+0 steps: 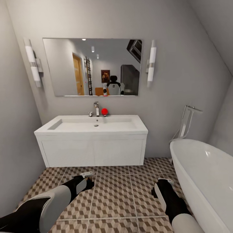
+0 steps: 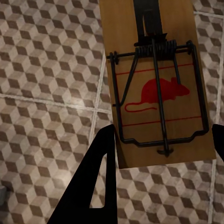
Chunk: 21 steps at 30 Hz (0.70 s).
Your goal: Take the four mousetraps from the cabinet in the bathroom and place them on the bathroom floor. Make sure all four end up on the same floor surface, and ensure that at least two of them are either under or directly next to the same bathroom sink.
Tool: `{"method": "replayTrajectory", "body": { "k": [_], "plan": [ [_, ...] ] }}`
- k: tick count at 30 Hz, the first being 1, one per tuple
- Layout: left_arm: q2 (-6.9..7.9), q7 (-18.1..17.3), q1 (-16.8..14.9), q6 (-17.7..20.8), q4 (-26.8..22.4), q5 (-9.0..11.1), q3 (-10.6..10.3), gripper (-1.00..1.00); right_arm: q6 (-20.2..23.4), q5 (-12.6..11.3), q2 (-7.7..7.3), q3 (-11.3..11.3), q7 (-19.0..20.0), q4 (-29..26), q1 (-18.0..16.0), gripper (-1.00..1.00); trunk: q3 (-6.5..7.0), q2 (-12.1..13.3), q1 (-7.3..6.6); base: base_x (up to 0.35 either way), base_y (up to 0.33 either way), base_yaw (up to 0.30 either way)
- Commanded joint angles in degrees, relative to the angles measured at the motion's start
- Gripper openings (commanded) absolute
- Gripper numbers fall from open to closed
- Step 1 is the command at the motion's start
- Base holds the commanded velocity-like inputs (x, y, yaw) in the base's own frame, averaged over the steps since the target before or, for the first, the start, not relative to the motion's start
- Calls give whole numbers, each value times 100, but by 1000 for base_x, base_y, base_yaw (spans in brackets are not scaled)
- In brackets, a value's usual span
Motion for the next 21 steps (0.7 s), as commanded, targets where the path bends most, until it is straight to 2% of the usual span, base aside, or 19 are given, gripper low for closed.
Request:
{"method": "replayTrajectory", "body": {
  "k": [1, 21],
  "plan": [
    [-2, 41, -5, 15, -1, 35, 32, -100, 21, -1, 5, -15, -15, -6, -4, -100, -25, -45, 22, 0, 0, 0],
    [-3, 50, -5, 23, -1, 42, 29, -100, 4, -4, 5, -15, 17, 157, -4, -100, -384, -847, 462, 0, 0, 0]
  ]
}}
